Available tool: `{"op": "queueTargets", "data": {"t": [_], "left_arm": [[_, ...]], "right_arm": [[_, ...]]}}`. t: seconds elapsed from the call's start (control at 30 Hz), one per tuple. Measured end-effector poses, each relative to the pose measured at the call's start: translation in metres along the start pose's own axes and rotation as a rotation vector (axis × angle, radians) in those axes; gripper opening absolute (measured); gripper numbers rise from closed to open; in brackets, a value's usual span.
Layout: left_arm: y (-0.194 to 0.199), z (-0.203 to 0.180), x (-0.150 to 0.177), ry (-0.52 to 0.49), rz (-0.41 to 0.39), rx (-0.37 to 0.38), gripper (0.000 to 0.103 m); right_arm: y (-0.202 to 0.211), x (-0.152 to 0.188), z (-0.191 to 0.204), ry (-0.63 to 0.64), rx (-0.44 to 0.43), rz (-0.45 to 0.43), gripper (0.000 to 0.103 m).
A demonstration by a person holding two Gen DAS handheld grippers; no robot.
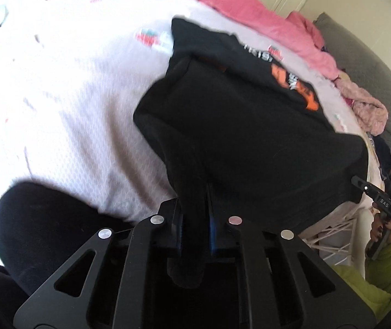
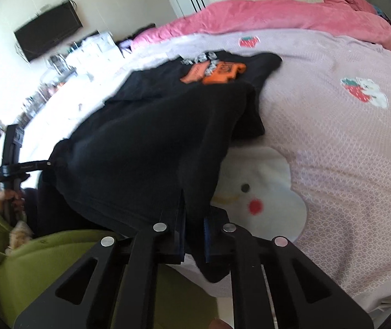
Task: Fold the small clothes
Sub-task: 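Lift the hem with both tools and fold it over toward the collar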
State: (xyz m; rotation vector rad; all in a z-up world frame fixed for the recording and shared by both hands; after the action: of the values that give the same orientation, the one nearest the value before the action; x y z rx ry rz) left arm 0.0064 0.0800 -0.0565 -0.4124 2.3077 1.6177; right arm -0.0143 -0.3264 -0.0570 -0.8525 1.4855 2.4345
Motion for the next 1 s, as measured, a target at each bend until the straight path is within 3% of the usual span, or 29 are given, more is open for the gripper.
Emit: {"op": "queueTargets", "data": {"t": [0.43,0.77,1.0], "left_arm": [[0.070,-0.009,-0.071,0.010,-0.217,0.011,0.006],[0.069,-0.025,-0.147,0.003,-0.263,-0.005,0.006],[0.027,-0.014,-0.195,0.036,-0.228,-0.009,0.006]], "right_arm": [[0.070,-0.054,-0.013,-0.076,-0.150,-0.322,0.008],[0.063,-0.109,-0.034,-0.185,-0.163,-0.397,0.008],[0.041,-0.140,-0.051,-0.206,-0.100,-0.384,0.008]]}}
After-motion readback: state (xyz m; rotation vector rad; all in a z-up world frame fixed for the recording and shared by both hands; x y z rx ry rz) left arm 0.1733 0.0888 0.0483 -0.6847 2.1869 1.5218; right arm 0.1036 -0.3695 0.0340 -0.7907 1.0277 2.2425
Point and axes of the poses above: each gripper's, at about its wrist camera, not at the fingertips, and y roughly against the way its jaws point, z to its left, x to its underside, the point moved 3 cm from there along -y, roughly the way its jaws point, and after that the axes turned 8 degrees about z, right-handed, at the moved point
